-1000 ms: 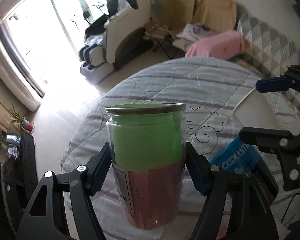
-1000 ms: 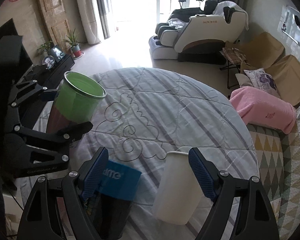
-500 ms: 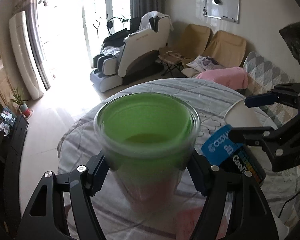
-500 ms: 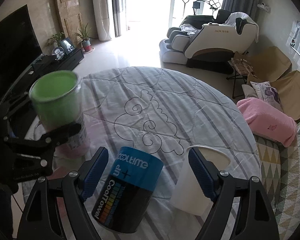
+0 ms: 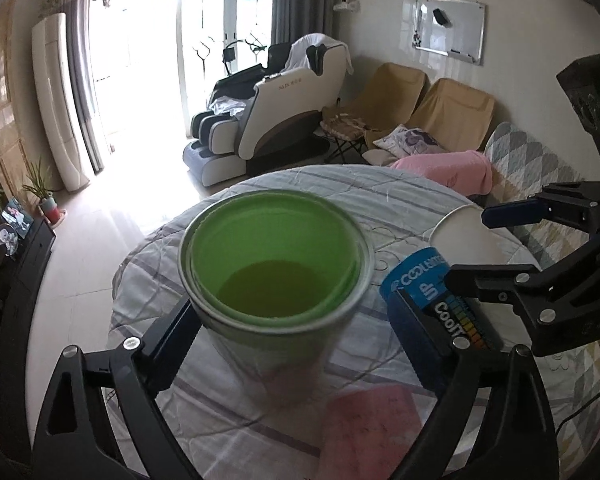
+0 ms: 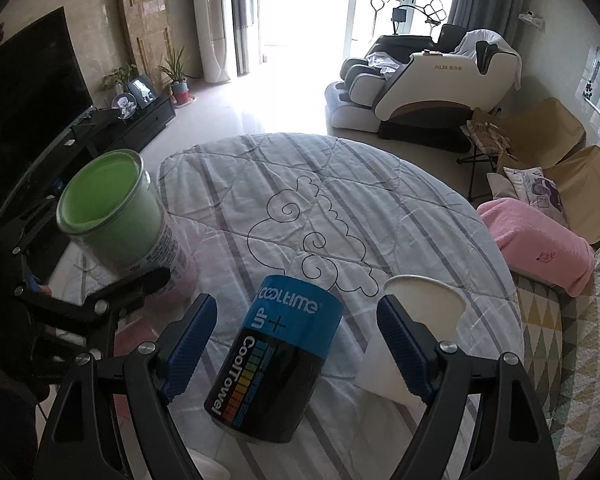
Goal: Flip cup upright
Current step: 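Rotate the canister lid-up and set it on the table, open left tool, then withdraw the left tool and move the right tool toward the white paper cup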
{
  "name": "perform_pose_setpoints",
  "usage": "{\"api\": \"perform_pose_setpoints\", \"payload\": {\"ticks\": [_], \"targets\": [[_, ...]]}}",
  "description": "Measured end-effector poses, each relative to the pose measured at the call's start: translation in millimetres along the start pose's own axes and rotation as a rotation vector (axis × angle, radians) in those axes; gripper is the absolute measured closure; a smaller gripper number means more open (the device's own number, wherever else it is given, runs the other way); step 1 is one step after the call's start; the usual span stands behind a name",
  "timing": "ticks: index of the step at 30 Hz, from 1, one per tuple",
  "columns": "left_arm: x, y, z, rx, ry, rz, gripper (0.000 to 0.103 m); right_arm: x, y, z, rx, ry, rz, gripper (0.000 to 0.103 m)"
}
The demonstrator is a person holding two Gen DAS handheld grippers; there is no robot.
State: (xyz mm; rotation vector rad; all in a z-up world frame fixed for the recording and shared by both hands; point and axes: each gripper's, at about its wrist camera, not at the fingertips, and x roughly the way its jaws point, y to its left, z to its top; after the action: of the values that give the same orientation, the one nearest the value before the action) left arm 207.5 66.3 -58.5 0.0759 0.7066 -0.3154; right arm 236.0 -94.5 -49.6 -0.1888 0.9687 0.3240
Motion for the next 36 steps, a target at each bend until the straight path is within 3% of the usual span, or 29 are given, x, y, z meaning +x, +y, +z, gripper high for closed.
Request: {"api": "perform_pose_setpoints", "payload": {"ticks": [18,29,36], "targets": [[-96,-31,-20,-0.030,-0.073,0.097,0.004,-76,16,-41,0.002,-0.100,0.010,0.019],[-165,-79,-58,-0.097,-0.099,0.131,0.000,-132,22,-96,0.038,-0.180,-0.018,0.020],[-185,-107,-74,-0.090,-0.106,0.166,0.000,-153,13,-134,0.101,-0.207,-0.006,0.019]]}}
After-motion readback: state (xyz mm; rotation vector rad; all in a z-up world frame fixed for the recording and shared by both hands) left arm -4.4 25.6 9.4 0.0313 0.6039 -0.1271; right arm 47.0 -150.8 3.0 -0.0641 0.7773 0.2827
